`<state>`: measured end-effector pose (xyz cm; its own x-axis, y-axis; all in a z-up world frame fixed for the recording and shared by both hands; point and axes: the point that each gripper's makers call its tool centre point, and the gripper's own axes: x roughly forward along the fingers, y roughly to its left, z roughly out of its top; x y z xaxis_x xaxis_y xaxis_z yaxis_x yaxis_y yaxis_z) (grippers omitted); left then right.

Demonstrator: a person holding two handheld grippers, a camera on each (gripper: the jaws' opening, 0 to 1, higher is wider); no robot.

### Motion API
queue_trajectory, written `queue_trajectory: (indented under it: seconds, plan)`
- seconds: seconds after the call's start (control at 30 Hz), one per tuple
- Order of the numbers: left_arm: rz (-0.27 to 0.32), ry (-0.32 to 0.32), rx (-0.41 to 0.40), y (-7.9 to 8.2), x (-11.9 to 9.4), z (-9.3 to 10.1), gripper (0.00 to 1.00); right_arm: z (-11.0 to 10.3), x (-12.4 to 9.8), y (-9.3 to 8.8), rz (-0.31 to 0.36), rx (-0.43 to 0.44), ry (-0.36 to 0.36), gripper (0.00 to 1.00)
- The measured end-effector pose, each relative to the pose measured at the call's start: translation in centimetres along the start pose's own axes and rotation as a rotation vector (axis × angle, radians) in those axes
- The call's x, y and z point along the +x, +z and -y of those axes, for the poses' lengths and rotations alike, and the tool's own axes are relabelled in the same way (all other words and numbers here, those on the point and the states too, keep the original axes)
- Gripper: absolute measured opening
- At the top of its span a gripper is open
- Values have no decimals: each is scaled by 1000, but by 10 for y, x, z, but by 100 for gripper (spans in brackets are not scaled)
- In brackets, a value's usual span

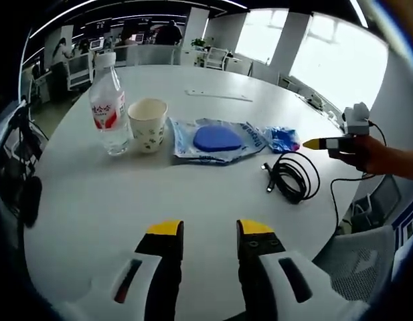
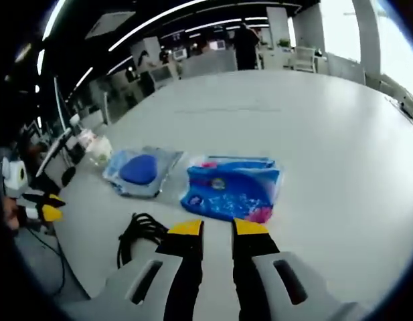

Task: Arrange the tabletop items into an orderly group along one side of the table until the central work area is clear of visible clutter.

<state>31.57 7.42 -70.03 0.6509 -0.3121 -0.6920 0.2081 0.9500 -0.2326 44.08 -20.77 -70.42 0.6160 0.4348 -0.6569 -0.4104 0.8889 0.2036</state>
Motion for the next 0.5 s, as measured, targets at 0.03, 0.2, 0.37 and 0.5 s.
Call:
queue_trajectory:
  seconds: [0.03,0.2,0.37,0.5]
  plan:
    - [1,-1,-2,0,0,0,30,-1,0,0,-1,-7,1,13]
    - [3,-1,-2,1,-1,0,30,-6,3,0,-3,-47,38,13]
    - [1,-2,-2,-1,-2,0,30,-21,8,-12,-51,-160,98,23]
    - [2,-3,-2,-2,-2,0,30,-32,13,-24,-88,-193,126,31]
